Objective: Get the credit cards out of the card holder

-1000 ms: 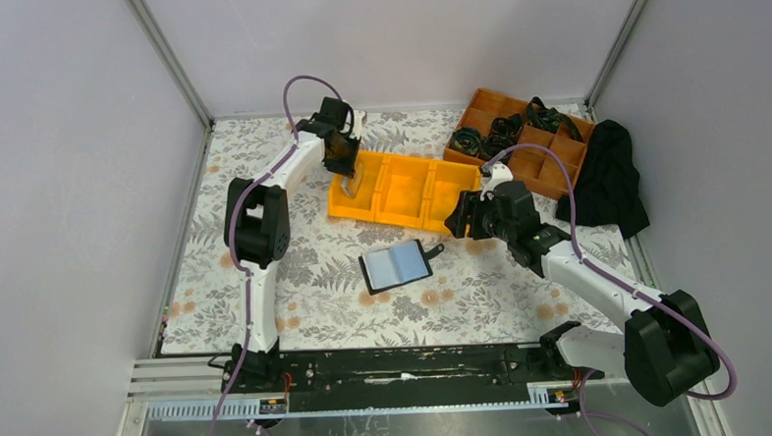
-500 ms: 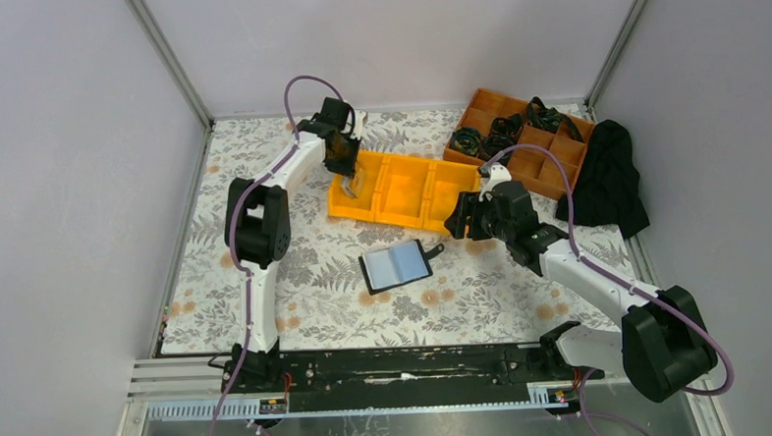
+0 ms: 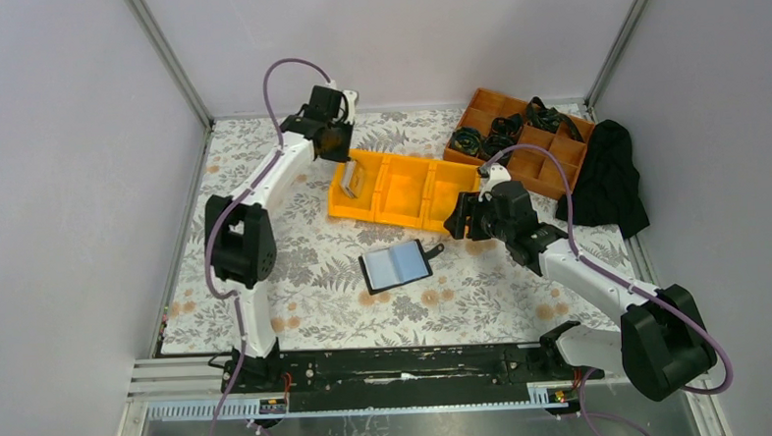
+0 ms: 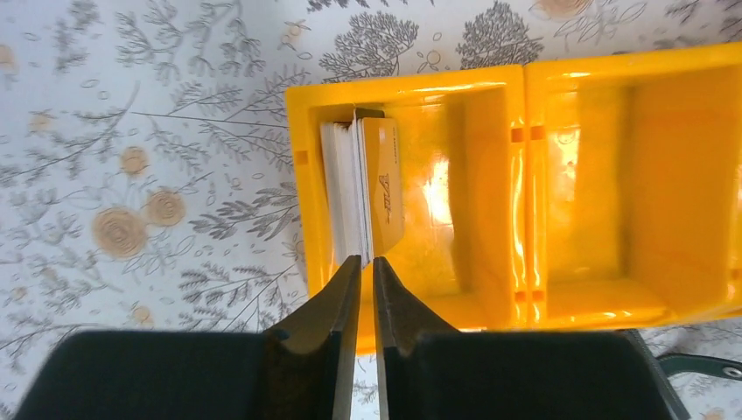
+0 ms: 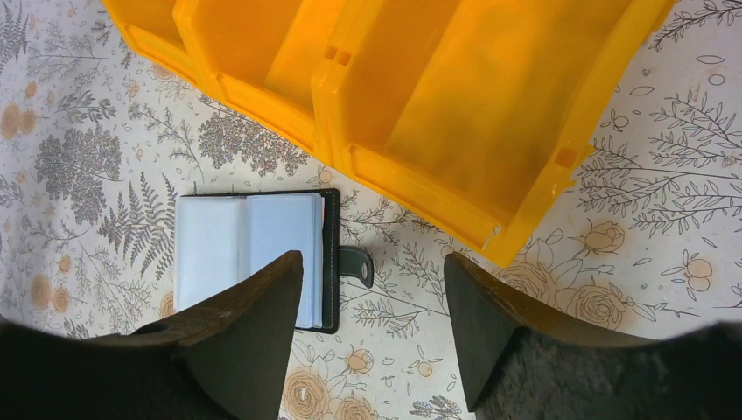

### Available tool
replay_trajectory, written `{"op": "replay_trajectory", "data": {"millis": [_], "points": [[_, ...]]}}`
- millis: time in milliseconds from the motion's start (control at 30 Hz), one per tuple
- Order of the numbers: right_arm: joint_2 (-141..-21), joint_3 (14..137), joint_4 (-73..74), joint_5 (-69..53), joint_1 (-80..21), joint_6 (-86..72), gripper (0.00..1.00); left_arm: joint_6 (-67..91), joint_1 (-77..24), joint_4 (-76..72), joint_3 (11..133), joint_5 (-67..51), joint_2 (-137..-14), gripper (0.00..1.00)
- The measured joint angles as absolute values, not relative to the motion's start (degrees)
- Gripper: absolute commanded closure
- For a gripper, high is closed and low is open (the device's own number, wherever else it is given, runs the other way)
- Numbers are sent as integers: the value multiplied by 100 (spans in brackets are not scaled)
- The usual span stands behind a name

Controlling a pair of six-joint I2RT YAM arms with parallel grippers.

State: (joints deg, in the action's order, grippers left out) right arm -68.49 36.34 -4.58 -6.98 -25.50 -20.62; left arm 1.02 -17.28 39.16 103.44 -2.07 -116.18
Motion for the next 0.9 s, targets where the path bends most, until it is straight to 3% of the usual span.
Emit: {"op": "replay_trajectory", "data": {"millis": [67,133,200,367,467,700,833,867,900], "points": [[-6851,3634,-460,-701,-2550,-2060,32,207,-1728,3791,10206,-139,-11334,85],[-6860,3634,-458,-707,-2550,-2060,33,351,-1732,3538,9900,-91,-10938,98],[-6879,3634,-460,-725,-2550,-2058,38,508,-1745,3251,9428,-82,-10486,100],[-7072,3634,-480,-1033,-2552,-2032,82,926,-1907,2582,8193,-292,-9332,100],[-7244,3636,-534,-1306,-2565,-2064,97,1153,-2362,2108,7548,-353,-8836,100],[-7446,3651,-506,-1466,-2838,-2008,100,1586,-4005,882,4783,-473,-7817,100],[-7505,3658,-502,-1444,-2993,-1981,99,1693,-4084,755,3885,-32,-7631,89],[-7518,3658,-502,-1417,-3033,-1975,94,1728,-4091,751,3693,95,-7476,85],[-7526,3658,-499,-1400,-3070,-1970,81,1776,-4108,687,3433,274,-7190,81]]}}
